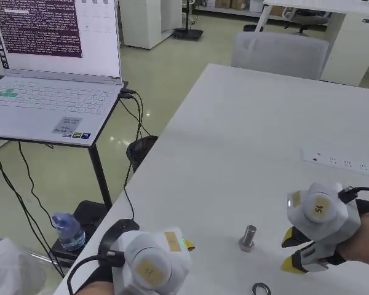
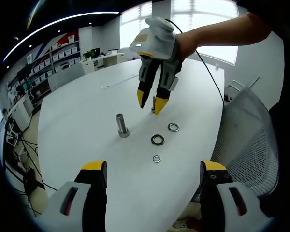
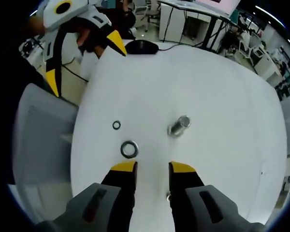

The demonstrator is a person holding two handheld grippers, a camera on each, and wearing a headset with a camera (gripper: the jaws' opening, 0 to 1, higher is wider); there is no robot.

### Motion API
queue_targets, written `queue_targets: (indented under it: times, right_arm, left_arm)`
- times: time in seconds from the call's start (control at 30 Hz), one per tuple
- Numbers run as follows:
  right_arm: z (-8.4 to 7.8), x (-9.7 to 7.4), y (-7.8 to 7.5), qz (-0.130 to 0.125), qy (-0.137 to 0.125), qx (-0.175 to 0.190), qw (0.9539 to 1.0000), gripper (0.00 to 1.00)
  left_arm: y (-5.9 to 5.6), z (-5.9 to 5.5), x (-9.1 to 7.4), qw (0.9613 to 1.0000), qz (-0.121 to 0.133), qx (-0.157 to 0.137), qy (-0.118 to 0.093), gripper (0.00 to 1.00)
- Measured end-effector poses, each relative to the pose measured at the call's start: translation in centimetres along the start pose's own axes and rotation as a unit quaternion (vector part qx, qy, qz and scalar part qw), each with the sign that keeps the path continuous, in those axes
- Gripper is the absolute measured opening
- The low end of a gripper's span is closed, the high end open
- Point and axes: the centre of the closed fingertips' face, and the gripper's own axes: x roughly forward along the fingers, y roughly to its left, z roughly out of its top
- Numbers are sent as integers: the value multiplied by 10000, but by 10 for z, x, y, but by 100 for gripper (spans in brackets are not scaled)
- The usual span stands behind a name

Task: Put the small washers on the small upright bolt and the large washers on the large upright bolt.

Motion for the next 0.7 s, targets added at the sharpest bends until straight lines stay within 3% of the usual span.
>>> queue_targets:
  times: [0.7]
  right_arm:
    - [38,19,47,330,-147,-614,9975,27]
  left_arm:
    - [-3,0,0,10000,31,3,-28,78]
